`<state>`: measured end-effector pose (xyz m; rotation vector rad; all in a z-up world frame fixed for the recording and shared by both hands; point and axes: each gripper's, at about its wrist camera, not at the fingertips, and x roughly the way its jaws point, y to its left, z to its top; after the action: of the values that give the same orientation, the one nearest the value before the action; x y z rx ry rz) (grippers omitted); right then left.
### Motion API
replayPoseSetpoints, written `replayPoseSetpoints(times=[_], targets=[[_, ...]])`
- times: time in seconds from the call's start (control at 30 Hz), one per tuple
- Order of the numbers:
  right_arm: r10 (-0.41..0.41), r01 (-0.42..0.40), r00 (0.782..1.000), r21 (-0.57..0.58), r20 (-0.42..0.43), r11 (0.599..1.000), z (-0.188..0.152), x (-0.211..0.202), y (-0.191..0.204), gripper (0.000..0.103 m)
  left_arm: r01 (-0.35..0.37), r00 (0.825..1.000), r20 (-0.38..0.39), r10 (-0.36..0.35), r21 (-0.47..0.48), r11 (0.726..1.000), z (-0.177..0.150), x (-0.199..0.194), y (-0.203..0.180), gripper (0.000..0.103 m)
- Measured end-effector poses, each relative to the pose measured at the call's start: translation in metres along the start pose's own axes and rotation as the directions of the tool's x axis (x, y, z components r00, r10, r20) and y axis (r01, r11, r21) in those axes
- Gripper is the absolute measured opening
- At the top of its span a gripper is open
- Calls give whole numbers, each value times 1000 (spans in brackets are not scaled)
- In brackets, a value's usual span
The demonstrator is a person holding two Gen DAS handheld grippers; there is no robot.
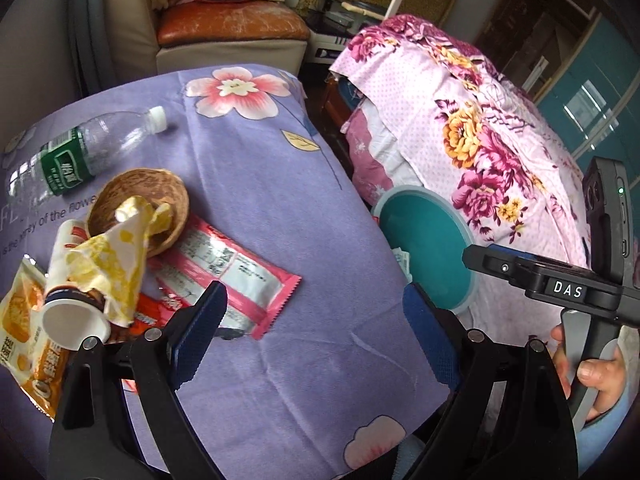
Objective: Collect trash
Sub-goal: 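Open both tools over the teal bin and move back to the pile, then grasp the white strawberry drink cup with the left tool while the right tool grasps the yellow napkin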
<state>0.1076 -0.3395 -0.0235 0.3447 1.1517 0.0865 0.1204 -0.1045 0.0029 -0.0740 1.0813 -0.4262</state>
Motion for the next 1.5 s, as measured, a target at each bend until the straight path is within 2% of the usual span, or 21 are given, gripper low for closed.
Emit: replayPoseSetpoints(times=[0.1, 0.23, 0.4, 0.53, 0.6, 0.73, 0.93, 1.13, 1.3, 1.37, 1.43, 1.5], targets=[[11, -12, 1000, -38, -17, 999, 2, 4, 25, 71, -12, 998, 61, 14, -37, 999, 0, -27, 28, 90], [22, -26, 999, -95, -42, 995, 3, 11, 61, 70, -40, 993, 105, 50, -102, 994, 0, -50, 73, 90], [-6, -11, 996, -200, -84, 980, 8, 31, 116, 71, -89, 987, 117, 113, -195, 977, -8, -63, 135, 90], [20, -50, 992, -245, -121, 968, 18, 47, 153, 70, -113, 985, 98, 142, -257, 960, -17, -61, 173, 90], [24, -58, 992, -279, -124, 959, 22, 57, 172, 70, -115, 986, 86, 141, -259, 959, -21, -58, 183, 90], [37, -87, 986, -312, -164, 946, 31, 76, 206, 59, -113, 990, 58, 129, -227, 967, -25, -48, 189, 90], [67, -147, 963, -300, -259, 942, 50, 111, 244, 59, -107, 992, 35, 118, -224, 969, -31, -37, 202, 90], [54, -158, 936, -279, -346, 947, 56, 149, 260, 59, -86, 995, 27, 95, -254, 963, -36, -35, 218, 90], [45, -155, 916, -250, -398, 956, 50, 173, 257, 59, -74, 996, 19, 82, -261, 963, -38, -33, 223, 90], [61, -176, 913, -254, -404, 951, 46, 177, 258, 53, -73, 997, 16, 80, -258, 963, -38, -32, 222, 90], [80, -198, 907, -251, -415, 948, 43, 179, 259, 15, -73, 997, 13, 79, -253, 965, -36, -31, 219, 90], [79, -198, 918, -276, -389, 941, 40, 174, 262, 12, -73, 997, 12, 78, -244, 967, -34, -31, 215, 90]])
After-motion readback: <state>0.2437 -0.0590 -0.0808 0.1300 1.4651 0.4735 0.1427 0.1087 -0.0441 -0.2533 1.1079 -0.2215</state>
